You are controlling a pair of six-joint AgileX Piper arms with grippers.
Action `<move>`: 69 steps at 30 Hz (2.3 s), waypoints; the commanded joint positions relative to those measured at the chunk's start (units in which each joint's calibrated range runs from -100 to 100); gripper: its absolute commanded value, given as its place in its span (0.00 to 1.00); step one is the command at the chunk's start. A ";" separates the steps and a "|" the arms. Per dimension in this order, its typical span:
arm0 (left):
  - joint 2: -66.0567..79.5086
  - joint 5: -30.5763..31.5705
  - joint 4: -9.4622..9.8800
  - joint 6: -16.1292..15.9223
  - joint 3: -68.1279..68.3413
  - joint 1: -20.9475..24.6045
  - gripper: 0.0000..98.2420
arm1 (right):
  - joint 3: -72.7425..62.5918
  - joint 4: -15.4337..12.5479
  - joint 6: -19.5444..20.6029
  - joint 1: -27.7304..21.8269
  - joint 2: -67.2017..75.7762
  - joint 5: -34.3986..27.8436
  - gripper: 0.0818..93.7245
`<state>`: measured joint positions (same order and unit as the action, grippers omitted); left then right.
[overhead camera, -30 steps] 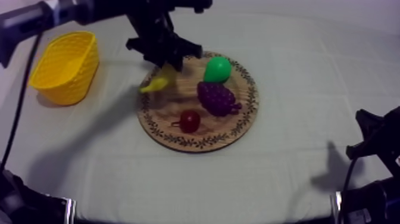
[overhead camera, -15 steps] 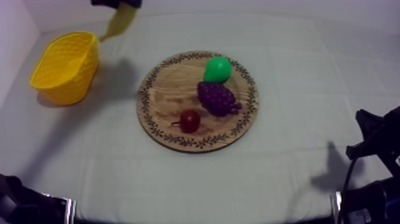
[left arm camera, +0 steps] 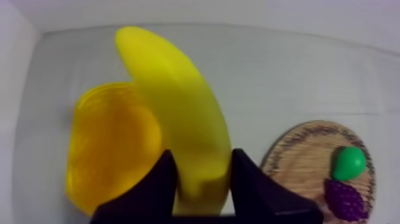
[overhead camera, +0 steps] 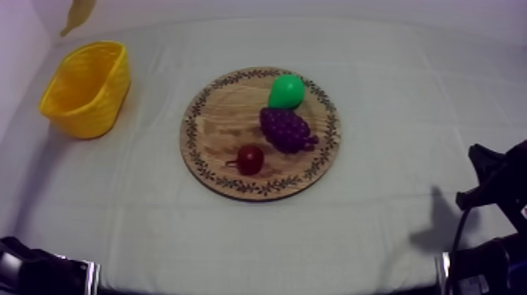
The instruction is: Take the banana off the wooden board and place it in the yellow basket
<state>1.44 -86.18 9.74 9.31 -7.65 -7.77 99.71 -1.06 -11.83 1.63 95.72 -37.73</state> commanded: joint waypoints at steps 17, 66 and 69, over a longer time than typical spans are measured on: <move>-13.16 8.67 -0.78 -1.56 8.40 8.46 0.52 | -0.05 0.01 -0.02 -0.02 0.03 -0.01 0.01; 74.90 34.50 -6.18 -2.57 71.57 5.08 0.00 | -0.05 0.01 -0.02 -0.02 0.03 -0.01 0.01; 78.88 35.60 -5.48 -2.14 76.21 5.21 0.00 | -0.05 0.01 -0.02 -0.02 0.03 -0.01 0.01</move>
<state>77.15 -50.97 4.07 7.05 63.43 -2.56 99.71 -1.06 -11.83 1.63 95.72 -37.73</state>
